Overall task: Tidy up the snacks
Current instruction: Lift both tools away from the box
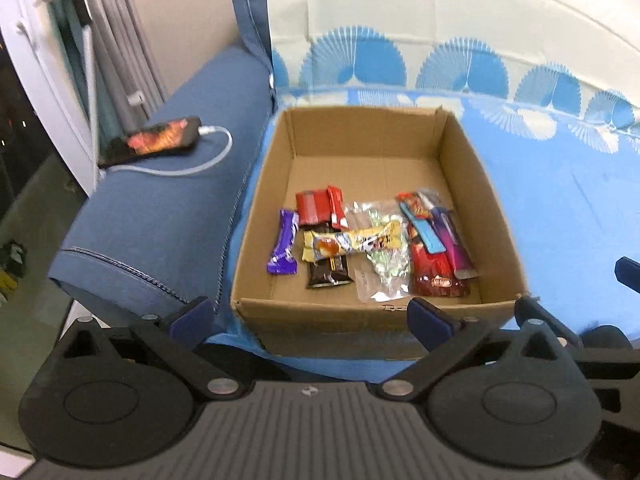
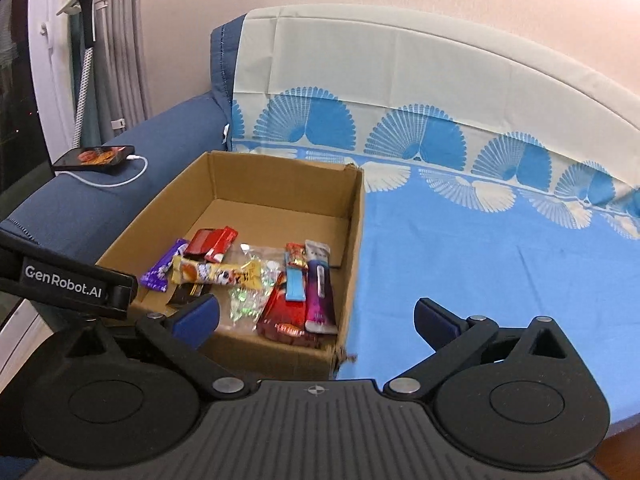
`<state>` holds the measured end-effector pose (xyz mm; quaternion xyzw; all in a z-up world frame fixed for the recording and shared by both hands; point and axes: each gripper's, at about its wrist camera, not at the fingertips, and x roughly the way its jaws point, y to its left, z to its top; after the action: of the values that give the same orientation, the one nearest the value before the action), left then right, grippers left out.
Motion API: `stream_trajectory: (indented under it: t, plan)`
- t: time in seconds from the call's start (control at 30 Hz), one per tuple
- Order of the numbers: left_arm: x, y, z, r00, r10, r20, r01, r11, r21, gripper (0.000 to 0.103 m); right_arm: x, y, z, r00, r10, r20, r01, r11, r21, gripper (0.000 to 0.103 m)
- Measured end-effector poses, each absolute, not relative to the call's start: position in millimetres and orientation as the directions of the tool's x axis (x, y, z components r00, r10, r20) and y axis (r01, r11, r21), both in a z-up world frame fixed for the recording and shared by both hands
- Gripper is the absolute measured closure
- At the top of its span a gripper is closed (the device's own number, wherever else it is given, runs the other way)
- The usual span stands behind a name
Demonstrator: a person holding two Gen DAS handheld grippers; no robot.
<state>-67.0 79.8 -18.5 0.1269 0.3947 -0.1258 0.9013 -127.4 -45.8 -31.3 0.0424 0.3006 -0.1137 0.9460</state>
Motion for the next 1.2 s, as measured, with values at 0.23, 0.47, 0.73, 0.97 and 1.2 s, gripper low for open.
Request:
stream_trajectory:
  t: [0.23,0.47,0.73,0.97,1.2]
  plan:
    - [-94,98,-14,0.65,-0.154,-0.744,0.286,0.957,0.052,0.0,-156,-33,-20,0.831,-0.188,-0.524,0.219,0.976,-0.003,0.0]
    - [-116,108,-4,0.704,-0.118,-0.7,0.264,0.959,0.103,0.0,-177,-21,-14,0.853,-0.179,-0.491,0.193,0.981,-0.022,0.0]
    - [-125,110,3,0.74,-0.093,-0.667,0.253,0.956,0.147,0.0,-187,-23,-7,0.855,-0.233,-0.463,0.256,0.967,-0.013,0.0]
    - [-128,110,2,0.738,-0.088,-0.669,0.26,0.952,0.161,0.0,-193,-22,-5,0.865,-0.24,-0.44,0.266,0.964,-0.004,0.0]
    - [-129,109,3,0.739,-0.093,-0.667,0.267,0.95,0.164,0.0,-194,-22,-4,0.868,-0.236,-0.437,0.261,0.965,-0.002,0.0]
